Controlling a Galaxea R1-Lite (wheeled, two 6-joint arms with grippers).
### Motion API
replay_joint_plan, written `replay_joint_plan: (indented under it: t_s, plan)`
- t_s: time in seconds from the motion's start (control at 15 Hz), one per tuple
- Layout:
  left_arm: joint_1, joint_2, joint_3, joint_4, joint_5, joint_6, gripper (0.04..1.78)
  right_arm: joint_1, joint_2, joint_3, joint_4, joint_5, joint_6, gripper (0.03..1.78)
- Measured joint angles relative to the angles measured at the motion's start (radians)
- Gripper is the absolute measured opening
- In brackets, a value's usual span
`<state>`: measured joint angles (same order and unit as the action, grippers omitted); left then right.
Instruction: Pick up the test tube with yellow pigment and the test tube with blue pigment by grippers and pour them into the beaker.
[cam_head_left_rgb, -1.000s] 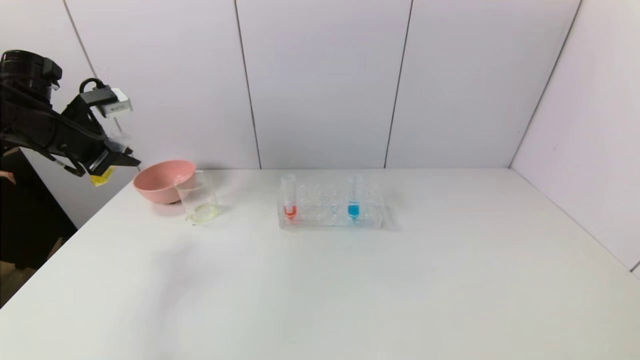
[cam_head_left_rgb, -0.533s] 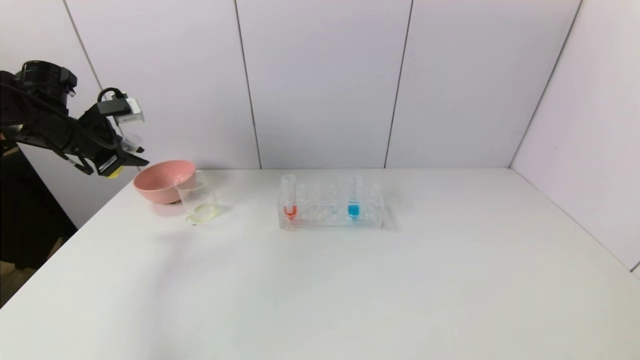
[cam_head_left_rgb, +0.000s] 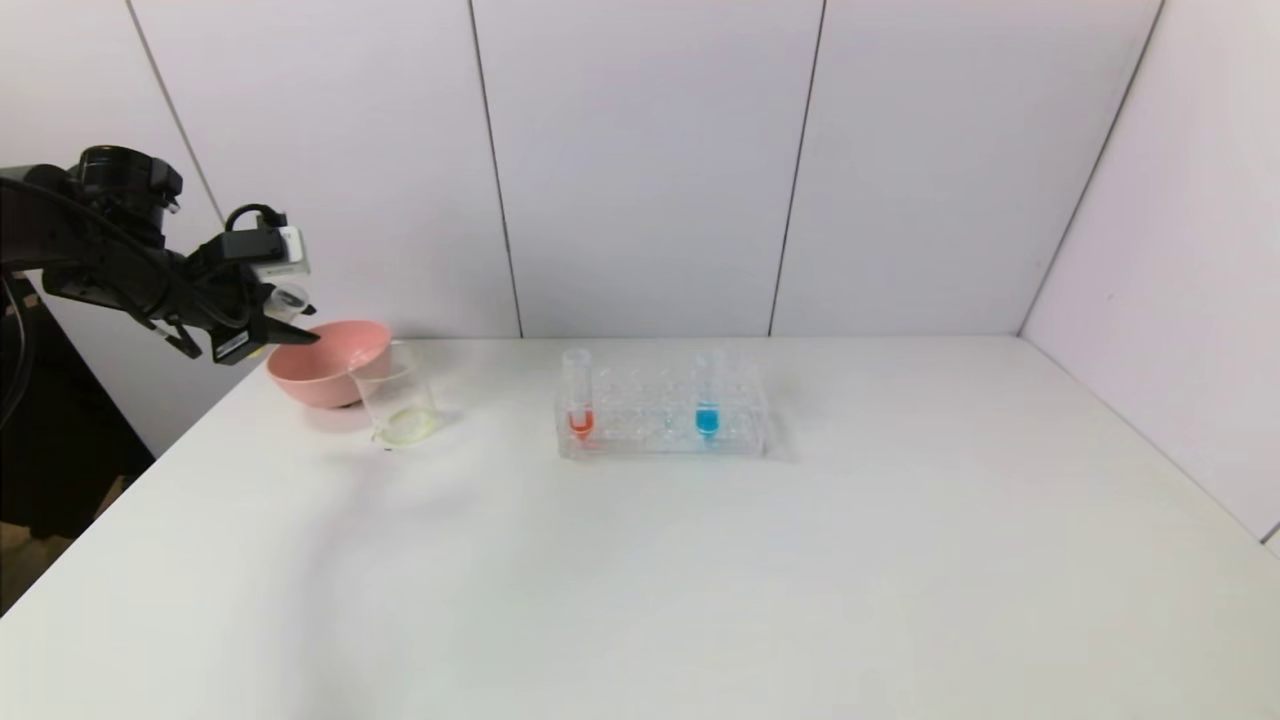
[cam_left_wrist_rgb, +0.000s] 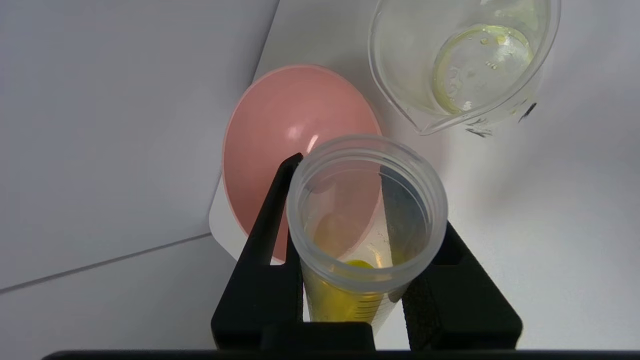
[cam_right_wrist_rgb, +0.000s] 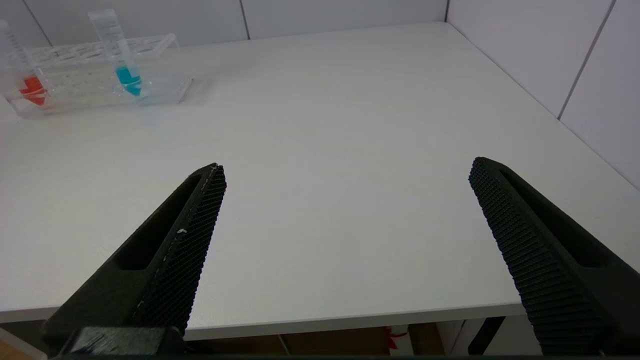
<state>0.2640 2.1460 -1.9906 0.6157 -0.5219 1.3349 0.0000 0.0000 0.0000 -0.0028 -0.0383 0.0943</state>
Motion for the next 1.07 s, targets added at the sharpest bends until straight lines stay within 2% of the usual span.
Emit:
replay_joint_plan:
  t_s: [0.8,1.07]
  plan:
    - [-0.034,0.015,-0.003,-0.043,0.036,0.178,0.54,0.0,0.0,0.0,0.0,0.0,0.0,1.77]
    - [-0.046,0.035,-0.003,-0.053,0.086,0.266,0.54,0.0,0.0,0.0,0.0,0.0,0.0,1.77]
